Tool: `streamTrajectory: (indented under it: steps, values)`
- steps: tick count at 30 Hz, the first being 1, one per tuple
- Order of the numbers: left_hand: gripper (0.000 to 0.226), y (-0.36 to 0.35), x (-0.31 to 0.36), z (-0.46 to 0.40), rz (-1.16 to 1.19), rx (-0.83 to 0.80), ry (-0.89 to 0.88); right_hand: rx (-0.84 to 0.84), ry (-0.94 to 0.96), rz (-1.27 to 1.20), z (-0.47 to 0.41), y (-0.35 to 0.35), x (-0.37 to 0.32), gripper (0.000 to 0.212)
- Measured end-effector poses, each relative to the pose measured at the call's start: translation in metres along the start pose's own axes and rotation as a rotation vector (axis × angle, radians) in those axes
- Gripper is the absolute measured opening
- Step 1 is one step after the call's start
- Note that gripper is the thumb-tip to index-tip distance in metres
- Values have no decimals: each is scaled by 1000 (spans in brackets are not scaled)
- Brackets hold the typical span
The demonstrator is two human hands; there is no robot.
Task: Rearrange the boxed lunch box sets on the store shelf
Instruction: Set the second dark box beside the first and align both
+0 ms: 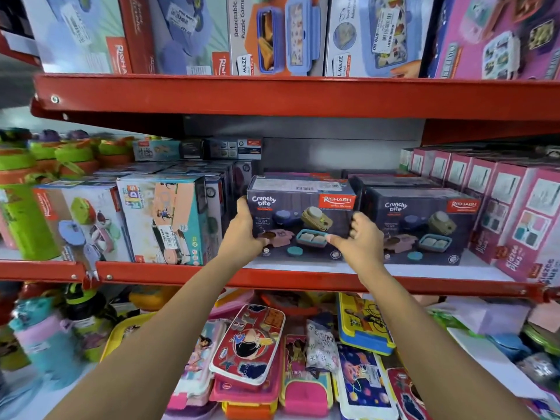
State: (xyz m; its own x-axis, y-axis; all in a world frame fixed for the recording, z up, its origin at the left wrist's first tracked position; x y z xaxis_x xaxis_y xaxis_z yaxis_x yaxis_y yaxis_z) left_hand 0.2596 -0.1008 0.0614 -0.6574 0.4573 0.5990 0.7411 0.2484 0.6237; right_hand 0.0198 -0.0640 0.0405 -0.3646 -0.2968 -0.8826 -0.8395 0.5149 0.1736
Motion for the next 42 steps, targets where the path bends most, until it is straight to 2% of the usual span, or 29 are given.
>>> streamTrajectory:
  steps: [3, 8, 10, 14, 17, 19, 21, 25, 31, 37, 42]
  values:
    - [74, -11, -12, 0, -12, -8, 29, -12, -21, 29, -4, -4, 11, 53]
    - [89, -18, -19, -4, -43, -12, 55, -9, -20, 70, -7, -8, 21, 46]
    - [88, -19, -20, -8, -43, -32, 66, -21, -22, 96, -10, -10, 20, 47]
    - [83, -23, -21, -15, -9, -87, 93, -49, -70, 118, -10, -12, 17, 66]
    - [90, -25, -29, -16, 186, -89, 155, -44, -76, 85, -7, -11, 11, 82]
    - [92, -23, -34, -16, 279, -29, 186, -40, -82, 49, -5, -12, 10, 86]
    - [83, -22, -36, -15, 285, 19, 219, -61, -118, 37, -5, -15, 14, 80]
    - [57, -27, -32, -11, 224, 15, 222, -61, -120, 27, -5, -16, 20, 69]
    - [54, -24, -29, -7, 164, 64, 200, -15, -70, 58, -4, -6, 18, 63]
    - [54, -22, -23, 7, 113, 75, 186, 10, 26, 144, 10, 3, 15, 45]
    - [54, -15, -17, 25, 84, 106, 161, 44, 110, 229, 27, 12, 8, 50]
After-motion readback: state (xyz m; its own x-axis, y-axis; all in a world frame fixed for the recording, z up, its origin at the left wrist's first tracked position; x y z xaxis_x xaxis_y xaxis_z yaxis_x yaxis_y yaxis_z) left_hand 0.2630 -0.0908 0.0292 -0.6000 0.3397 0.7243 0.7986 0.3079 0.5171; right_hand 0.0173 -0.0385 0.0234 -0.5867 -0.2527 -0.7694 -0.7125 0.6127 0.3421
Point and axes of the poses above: each hand's wrist, its own z-axis away from the middle knuckle, its own y-axis out of the back of the hand, x = y × z, the point moved 7 cm from there along -z, towards the middle knuckle, and after that the axes turned 9 degrees about -z, right-handed, at the moved point
